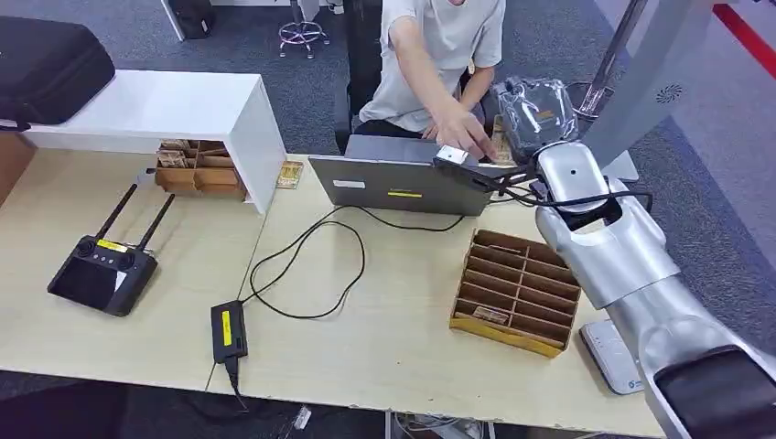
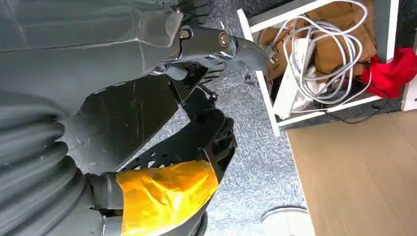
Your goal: Pass the card to the sensor for recognition and then transmit it.
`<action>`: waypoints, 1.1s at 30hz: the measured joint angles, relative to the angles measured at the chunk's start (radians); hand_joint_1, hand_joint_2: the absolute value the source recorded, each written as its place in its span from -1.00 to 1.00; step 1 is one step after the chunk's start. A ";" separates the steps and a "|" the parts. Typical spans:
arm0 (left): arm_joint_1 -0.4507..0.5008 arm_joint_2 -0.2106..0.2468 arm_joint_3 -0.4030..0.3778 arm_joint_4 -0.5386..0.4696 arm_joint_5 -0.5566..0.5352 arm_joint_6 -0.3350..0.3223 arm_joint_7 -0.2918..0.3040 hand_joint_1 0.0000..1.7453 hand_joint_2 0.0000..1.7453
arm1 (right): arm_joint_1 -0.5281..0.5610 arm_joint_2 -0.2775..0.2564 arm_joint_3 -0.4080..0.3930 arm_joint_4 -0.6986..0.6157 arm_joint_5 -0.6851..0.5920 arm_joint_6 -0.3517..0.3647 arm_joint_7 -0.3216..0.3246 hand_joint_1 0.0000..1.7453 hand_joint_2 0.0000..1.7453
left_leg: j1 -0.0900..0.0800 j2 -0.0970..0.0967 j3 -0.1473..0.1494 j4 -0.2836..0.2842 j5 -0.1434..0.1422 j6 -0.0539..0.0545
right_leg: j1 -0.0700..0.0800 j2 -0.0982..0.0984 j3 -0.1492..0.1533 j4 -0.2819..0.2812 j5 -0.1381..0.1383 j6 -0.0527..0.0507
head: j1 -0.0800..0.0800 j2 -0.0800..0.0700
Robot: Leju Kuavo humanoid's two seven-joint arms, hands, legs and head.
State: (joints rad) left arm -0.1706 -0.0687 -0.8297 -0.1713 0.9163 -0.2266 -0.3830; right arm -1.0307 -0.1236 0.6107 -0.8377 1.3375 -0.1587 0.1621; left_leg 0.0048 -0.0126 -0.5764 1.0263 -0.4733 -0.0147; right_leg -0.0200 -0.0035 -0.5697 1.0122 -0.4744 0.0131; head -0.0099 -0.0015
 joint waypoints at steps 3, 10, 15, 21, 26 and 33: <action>0.000 0.000 0.000 0.000 0.002 0.002 0.000 -1.00 1.00 | 0.000 0.000 0.000 0.001 -0.003 0.000 0.001 -1.00 1.00 | 0.000 0.000 0.000 0.000 0.000 0.000 | 0.000 0.000 0.000 0.000 0.000 0.000 | 0.000 0.000; 0.000 0.000 0.000 0.000 0.002 0.002 0.000 -1.00 1.00 | 0.000 0.000 0.000 0.002 -0.005 0.000 0.002 -1.00 1.00 | 0.000 0.000 0.000 0.000 0.000 0.000 | 0.000 0.000 0.000 0.000 0.000 0.000 | 0.000 0.000; 0.000 0.000 0.000 0.000 0.002 0.001 0.000 -1.00 1.00 | 0.000 0.000 0.000 0.000 -0.010 -0.005 -0.002 -1.00 1.00 | 0.000 0.000 0.000 0.000 0.000 0.000 | 0.000 0.000 0.000 0.000 0.000 0.000 | 0.000 0.000; 0.004 0.000 0.000 0.000 0.011 0.001 -0.015 -1.00 1.00 | 0.017 -0.013 0.000 -0.057 -0.017 0.004 -0.018 -1.00 1.00 | 0.000 0.000 0.000 0.000 0.000 0.000 | 0.000 0.000 -0.001 0.000 0.000 0.000 | 0.000 0.000; 0.011 0.005 0.001 0.000 0.030 0.000 -0.039 -1.00 1.00 | 0.068 -0.067 0.010 -0.202 -0.029 0.120 -0.013 -1.00 1.00 | 0.000 0.000 0.000 0.000 0.000 0.000 | 0.000 0.000 -0.001 0.000 0.000 0.000 | 0.000 0.000; 0.034 0.016 0.011 0.000 0.060 -0.001 -0.076 -1.00 1.00 | 0.141 -0.236 0.028 -0.468 -0.100 0.325 0.001 -1.00 1.00 | 0.000 -0.001 -0.001 0.000 0.000 0.000 | 0.000 -0.001 -0.002 -0.001 0.000 0.000 | 0.000 0.000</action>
State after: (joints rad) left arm -0.1367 -0.0523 -0.8183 -0.1713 0.9766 -0.2277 -0.4593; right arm -0.8897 -0.3595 0.6386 -1.3060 1.2370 0.1665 0.1633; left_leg 0.0045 -0.0134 -0.5774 1.0266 -0.4737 -0.0147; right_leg -0.0203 -0.0043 -0.5713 1.0112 -0.4744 0.0131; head -0.0099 -0.0015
